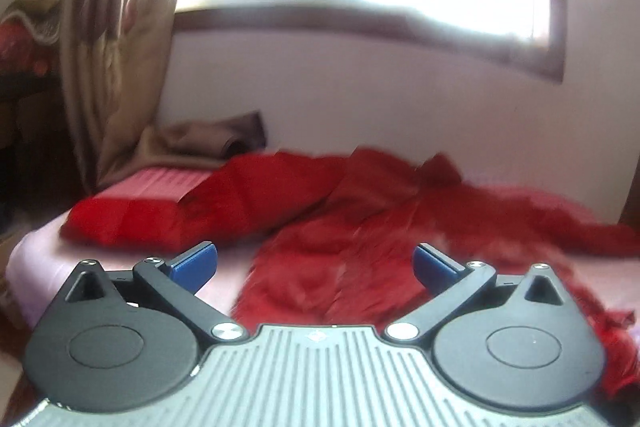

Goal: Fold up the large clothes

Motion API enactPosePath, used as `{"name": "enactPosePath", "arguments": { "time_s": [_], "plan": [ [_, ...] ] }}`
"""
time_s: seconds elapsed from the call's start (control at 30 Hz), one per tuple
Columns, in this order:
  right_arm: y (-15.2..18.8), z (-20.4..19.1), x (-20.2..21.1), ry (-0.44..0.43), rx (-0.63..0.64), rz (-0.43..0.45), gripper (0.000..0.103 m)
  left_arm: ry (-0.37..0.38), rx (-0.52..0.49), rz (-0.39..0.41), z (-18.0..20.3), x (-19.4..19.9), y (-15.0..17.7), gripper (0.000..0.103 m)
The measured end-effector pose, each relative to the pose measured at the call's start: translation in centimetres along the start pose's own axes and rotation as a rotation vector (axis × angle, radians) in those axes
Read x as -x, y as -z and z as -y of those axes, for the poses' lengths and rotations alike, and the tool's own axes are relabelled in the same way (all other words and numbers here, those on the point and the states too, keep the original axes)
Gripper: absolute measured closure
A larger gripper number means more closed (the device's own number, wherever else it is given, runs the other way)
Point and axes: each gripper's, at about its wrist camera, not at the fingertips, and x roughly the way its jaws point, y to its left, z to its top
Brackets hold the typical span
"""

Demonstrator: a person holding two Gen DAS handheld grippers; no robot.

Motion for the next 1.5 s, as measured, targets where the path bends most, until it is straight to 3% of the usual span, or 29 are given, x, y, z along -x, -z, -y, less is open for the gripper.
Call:
{"name": "enactPosePath", "arguments": {
  "time_s": [0.13, 0.3, 0.4, 0.63, 0.8, 0.83, 0.87, 0.93, 1.0, 1.07, 1.23, 1.5],
  "plan": [
    [-6.7, 4.7, -1.0, 0.127, -0.115, 0.125, 0.045, 0.006, -0.007, 0.027, 2.6, -1.8, -0.1, 0.0],
    [-11.8, 8.1, -3.4, 0.215, -0.173, 0.197, 0.043, 0.014, 0.049, -0.042, 4.0, -5.0, 0.3, 0.0],
    [-13.5, 9.0, -5.6, 0.261, -0.178, 0.215, 0.034, -0.004, 0.042, -0.066, 4.7, -6.1, 0.7, 0.0],
    [-16.3, 10.7, -9.8, 0.316, -0.176, 0.222, 0.034, -0.041, -0.042, -0.091, 6.6, -8.3, 1.2, 0.0],
    [-17.3, 9.9, -11.4, 0.378, -0.084, 0.209, 0.035, -0.037, -0.033, -0.102, 7.2, -9.2, 1.1, 0.0],
    [-17.3, 9.6, -11.6, 0.398, -0.054, 0.209, 0.037, -0.038, -0.034, -0.101, 7.3, -9.3, 1.2, 0.0],
    [-17.3, 9.1, -12.1, 0.427, -0.011, 0.202, 0.057, -0.039, -0.041, -0.101, 7.6, -9.5, 1.2, 0.0],
    [-17.4, 8.1, -13.1, 0.476, 0.073, 0.171, 0.087, -0.036, -0.061, -0.108, 8.0, -9.7, 1.4, 0.0],
    [-17.1, 6.5, -13.3, 0.493, 0.158, 0.18, 0.092, -0.028, -0.074, -0.105, 8.4, -9.6, 1.5, 0.0],
    [-16.7, 4.4, -12.9, 0.474, 0.245, 0.21, 0.093, -0.025, -0.083, -0.098, 8.6, -9.4, 1.4, 0.0],
    [-16.2, -0.2, -11.2, 0.352, 0.295, 0.25, 0.094, -0.014, -0.072, -0.083, 8.6, -8.6, 1.2, 0.0],
    [-13.1, -13.3, -11.1, 0.045, 0.394, 0.244, 0.094, 0.005, -0.026, -0.053, 7.2, -6.8, 0.6, 0.0]
  ]
}}
